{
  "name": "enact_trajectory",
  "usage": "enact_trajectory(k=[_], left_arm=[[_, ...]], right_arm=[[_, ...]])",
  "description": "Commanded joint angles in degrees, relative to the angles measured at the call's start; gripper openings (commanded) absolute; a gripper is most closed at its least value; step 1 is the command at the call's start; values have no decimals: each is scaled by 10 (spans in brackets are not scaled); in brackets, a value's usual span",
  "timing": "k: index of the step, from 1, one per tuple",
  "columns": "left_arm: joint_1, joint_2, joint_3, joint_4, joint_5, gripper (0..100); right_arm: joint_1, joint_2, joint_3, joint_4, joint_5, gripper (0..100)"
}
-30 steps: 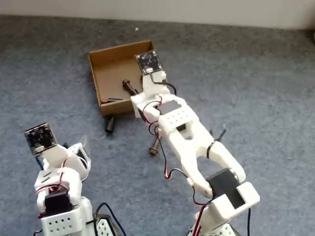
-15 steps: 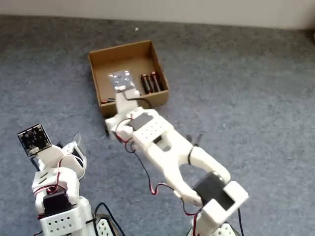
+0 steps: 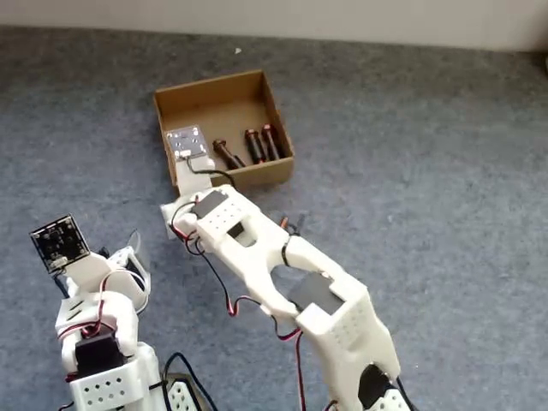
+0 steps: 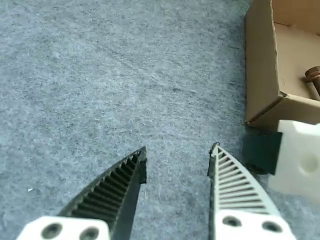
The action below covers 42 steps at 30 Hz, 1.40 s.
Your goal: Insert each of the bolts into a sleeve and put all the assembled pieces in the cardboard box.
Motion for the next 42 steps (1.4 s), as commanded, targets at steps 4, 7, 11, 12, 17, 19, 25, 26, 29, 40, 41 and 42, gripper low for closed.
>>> enact_trajectory(k=[4, 7, 11, 12, 17, 19, 25, 26, 29, 40, 41, 42], left_arm=[[-7, -6, -5, -12, -4, 220], [-7, -6, -5, -12, -4, 220], [-7, -6, -5, -12, -4, 220], [-7, -6, -5, -12, -4, 220], [-5, -6, -4, -12, -4, 220], [-5, -6, -4, -12, -4, 220], [-4, -6, -4, -12, -4, 220], [-4, -6, -4, -12, -4, 220], [-4, -6, -4, -12, -4, 220], [-4, -6, -3, -12, -4, 220], [-4, -6, -3, -12, -4, 220], [-4, -6, -3, -12, -4, 220]], right_arm=[[7, 9, -43, 54, -3, 0], [10, -13, -43, 103, -3, 5], [19, -64, -43, 171, 15, 5], [20, -79, -43, 190, 35, 5], [36, -160, -37, 267, 101, 5], [54, -189, -36, 303, 102, 5], [103, -264, -36, 430, 103, 5], [109, -274, -36, 449, 103, 5], [126, -300, -29, 492, 103, 5], [182, -482, 272, 379, 107, 5], [187, -493, 299, 364, 119, 5], [192, -499, 321, 352, 129, 5]])
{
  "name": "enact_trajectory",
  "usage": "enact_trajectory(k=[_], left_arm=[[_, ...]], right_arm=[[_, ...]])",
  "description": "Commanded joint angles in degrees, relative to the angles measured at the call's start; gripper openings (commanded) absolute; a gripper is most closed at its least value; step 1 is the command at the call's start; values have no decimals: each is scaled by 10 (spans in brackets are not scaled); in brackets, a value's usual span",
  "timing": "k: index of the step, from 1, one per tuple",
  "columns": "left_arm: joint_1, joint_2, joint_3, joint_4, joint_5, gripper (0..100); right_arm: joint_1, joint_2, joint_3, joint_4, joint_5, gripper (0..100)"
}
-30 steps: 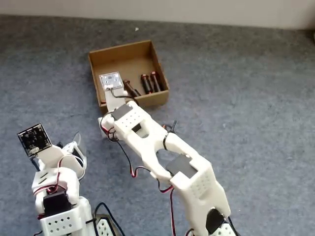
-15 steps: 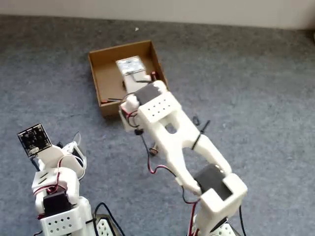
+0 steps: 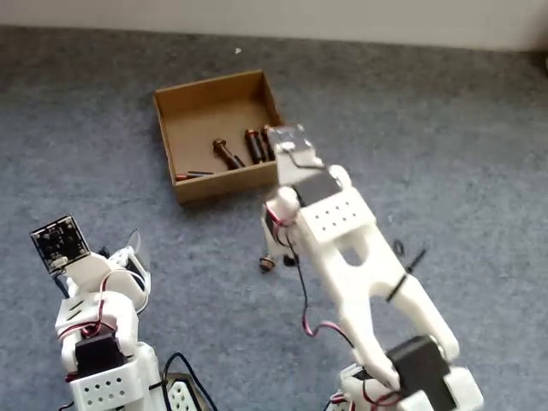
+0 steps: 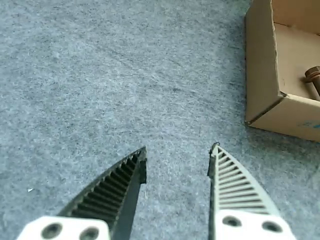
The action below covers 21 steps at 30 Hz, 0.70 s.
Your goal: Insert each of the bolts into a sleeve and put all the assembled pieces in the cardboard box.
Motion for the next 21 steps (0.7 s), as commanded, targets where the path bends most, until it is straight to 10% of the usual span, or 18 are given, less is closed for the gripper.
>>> enact_trajectory(k=[1, 21], left_arm=[[-4, -6, -3, -12, -4, 220], [-4, -6, -3, -11, -4, 220]], right_arm=[[25, -50, 72, -55, 31, 5], [50, 35, 151, -135, 34, 51]])
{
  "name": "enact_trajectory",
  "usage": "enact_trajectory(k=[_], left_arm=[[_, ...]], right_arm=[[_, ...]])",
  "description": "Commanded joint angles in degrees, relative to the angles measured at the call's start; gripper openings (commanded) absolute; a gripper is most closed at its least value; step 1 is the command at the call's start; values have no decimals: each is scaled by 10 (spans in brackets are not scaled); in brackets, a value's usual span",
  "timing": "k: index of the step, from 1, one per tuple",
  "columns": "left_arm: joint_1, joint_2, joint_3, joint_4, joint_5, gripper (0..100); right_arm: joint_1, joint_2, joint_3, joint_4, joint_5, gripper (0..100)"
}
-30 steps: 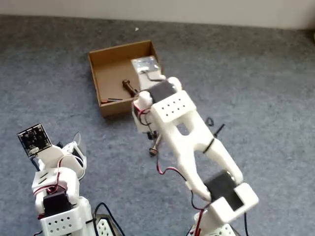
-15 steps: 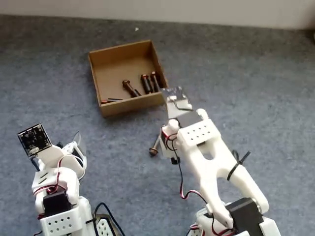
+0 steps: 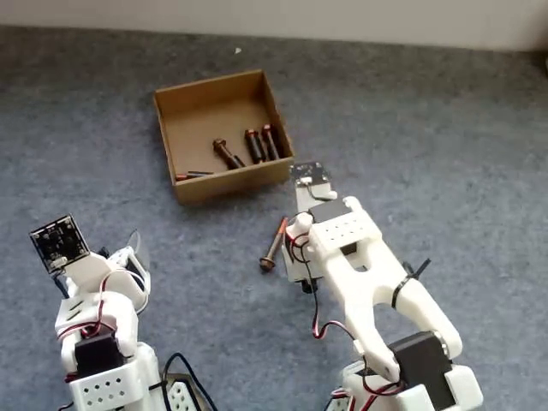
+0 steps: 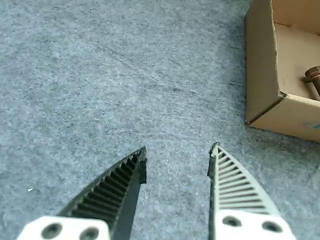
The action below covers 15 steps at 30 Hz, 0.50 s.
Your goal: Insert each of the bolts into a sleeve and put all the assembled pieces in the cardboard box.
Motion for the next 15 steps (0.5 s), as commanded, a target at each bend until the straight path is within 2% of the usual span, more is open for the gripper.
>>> enact_trajectory(k=[1, 3, 9, 15], left_arm=[[-4, -6, -3, -11, -4, 220], [-4, -6, -3, -11, -4, 220], [-4, -6, -3, -12, -4, 220], [-4, -6, -3, -12, -4, 220]], right_arm=[[8, 3, 5, -12, 1, 74], [8, 7, 18, -22, 1, 107], [8, 1, 82, -77, 4, 108], [8, 3, 95, -81, 4, 99]])
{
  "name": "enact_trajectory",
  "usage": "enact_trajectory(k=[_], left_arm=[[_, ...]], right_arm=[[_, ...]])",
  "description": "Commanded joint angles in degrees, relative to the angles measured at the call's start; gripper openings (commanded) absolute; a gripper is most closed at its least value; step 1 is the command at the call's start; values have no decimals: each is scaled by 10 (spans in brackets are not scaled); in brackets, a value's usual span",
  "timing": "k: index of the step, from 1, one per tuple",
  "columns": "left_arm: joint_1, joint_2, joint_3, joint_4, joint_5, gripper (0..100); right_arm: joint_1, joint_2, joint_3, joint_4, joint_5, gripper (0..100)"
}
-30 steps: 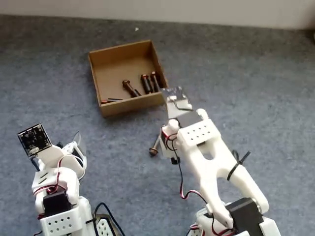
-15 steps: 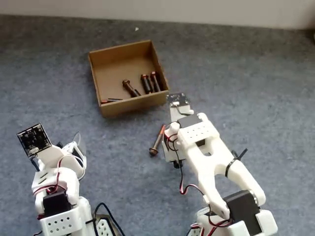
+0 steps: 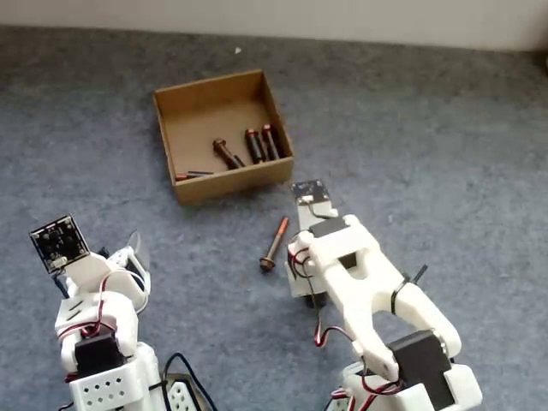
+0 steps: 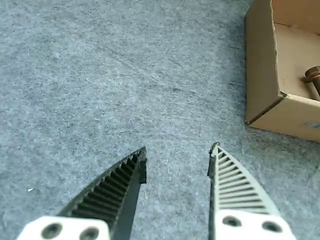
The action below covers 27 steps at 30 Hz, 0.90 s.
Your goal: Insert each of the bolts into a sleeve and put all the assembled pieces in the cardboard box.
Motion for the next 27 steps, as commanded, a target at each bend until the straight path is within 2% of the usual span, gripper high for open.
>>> enact_trajectory(k=[1, 4, 7, 11, 15, 18, 23, 27], left_arm=[[-4, -6, -3, -12, -4, 220], [-4, -6, -3, -12, -4, 220], [-3, -6, 0, -13, -5, 220], [2, -6, -3, -13, -9, 222], [30, -5, -22, -8, -137, 221], [66, -5, -32, -8, -207, 221], [142, -5, -96, 47, -262, 221], [204, -4, -164, 105, -276, 221]], right_arm=[[8, -8, 6, -7, 4, 80], [7, -9, 6, 2, 5, 2], [6, -16, 2, 24, 18, 6], [9, -99, 18, 46, 16, 6], [27, -236, 58, 59, 16, 6], [64, -331, 98, 59, 16, 5], [135, -433, 156, 46, 16, 5], [189, -454, 194, -18, 16, 5]])
